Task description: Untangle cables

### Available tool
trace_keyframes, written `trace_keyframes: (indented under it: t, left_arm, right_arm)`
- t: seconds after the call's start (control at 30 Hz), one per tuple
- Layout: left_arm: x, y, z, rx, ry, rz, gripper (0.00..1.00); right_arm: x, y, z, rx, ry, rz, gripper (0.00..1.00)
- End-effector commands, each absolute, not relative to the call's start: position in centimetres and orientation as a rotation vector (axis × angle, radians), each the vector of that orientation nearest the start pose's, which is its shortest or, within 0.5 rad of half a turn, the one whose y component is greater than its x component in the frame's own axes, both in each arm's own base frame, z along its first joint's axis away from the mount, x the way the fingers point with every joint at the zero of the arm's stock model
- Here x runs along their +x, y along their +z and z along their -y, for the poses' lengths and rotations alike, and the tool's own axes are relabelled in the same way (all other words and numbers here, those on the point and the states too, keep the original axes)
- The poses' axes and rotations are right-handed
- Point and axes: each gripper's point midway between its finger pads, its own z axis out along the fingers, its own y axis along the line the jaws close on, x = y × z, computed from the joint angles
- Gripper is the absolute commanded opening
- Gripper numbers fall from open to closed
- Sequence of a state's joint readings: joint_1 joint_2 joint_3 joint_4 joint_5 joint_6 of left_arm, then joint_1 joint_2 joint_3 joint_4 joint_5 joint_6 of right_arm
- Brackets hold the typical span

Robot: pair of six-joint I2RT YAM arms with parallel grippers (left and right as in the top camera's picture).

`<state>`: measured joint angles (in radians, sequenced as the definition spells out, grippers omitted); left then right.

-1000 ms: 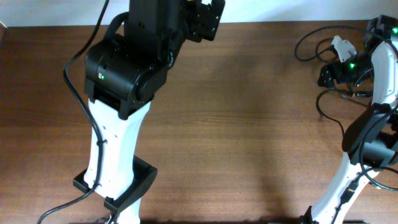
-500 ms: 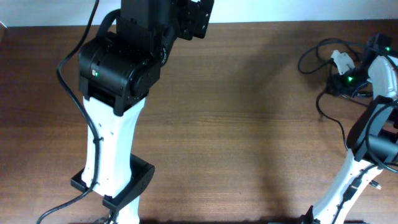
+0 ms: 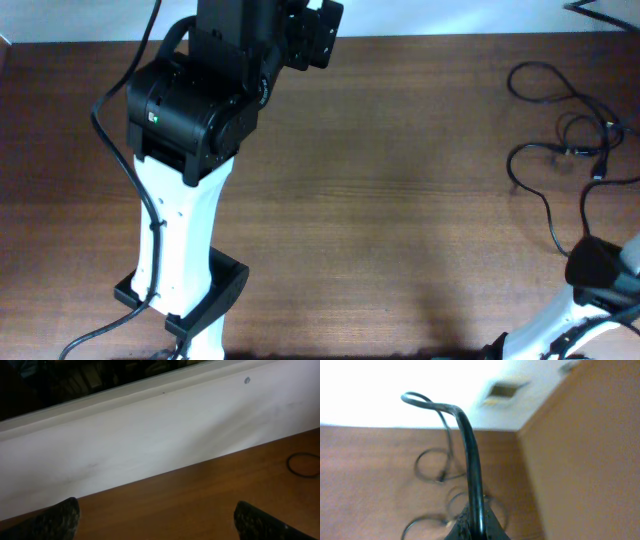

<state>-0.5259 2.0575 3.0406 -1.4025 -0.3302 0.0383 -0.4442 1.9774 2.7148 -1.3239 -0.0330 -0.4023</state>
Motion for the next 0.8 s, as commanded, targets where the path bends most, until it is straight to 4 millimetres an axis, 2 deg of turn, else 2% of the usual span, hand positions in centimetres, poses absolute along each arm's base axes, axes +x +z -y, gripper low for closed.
trace_keyframes:
  t: [0.0,0.07,0.1,0.13,0.2,0.23,0.3,0.33,0.37,0.43,0.5,0.6,0.73,0.77]
  left_arm:
    - [41.6,48.9,17.3,0.338,0.026,-1.926,0.99]
    - [41.7,49.2,17.4,0.334,0.023,-1.917,0.99]
    - [41.8,49.3,17.4,0.332,0.020,-1.910,0.99]
    - [41.9,49.6,17.5,0.327,0.015,-1.898,0.99]
    - [42.0,49.9,17.6,0.323,0.008,-1.886,0.99]
    - [42.0,50.1,17.6,0.320,0.005,-1.880,0.99]
    - [42.1,50.2,17.7,0.318,0.003,-1.874,0.99]
    - [42.1,50.3,17.7,0.317,0.003,-1.872,0.99]
    - [42.1,50.3,17.7,0.316,0.002,-1.871,0.99]
    - [42.1,50.3,17.7,0.316,0.002,-1.871,0.99]
    - [42.1,50.3,17.7,0.316,0.002,-1.870,0.99]
    - [42.2,50.6,17.7,0.311,-0.002,-1.861,0.99]
    - [42.3,51.0,17.8,0.303,-0.009,-1.841,0.99]
    - [42.3,51.1,17.8,0.303,-0.010,-1.840,0.99]
  right_arm:
    - [40.2,43.3,25.0,0.205,-0.578,-2.186,0.04]
    - [38.4,42.8,27.4,0.305,-0.584,-2.200,0.04]
    - [37.0,42.3,28.8,0.352,-0.576,-2.216,0.04]
    - [35.0,41.8,31.1,0.453,-0.548,-2.210,0.04]
    - [33.5,41.2,32.5,0.508,-0.488,-2.207,0.04]
    - [32.8,40.0,33.0,0.523,-0.389,-2.223,0.04]
    - [32.3,37.8,33.6,0.558,-0.299,-2.260,0.04]
    - [31.9,35.5,34.3,0.599,-0.262,-2.307,0.04]
    - [32.5,33.0,35.0,0.615,-0.218,-2.334,0.04]
    - [33.6,32.0,35.5,0.590,-0.190,-2.314,0.04]
    - [34.4,33.0,36.2,0.557,-0.220,-2.265,0.04]
    - [35.0,37.7,37.2,0.490,-0.339,-2.141,0.04]
    - [34.3,42.1,37.6,0.446,-0.481,-2.057,0.04]
    - [34.1,42.4,37.7,0.446,-0.488,-2.049,0.04]
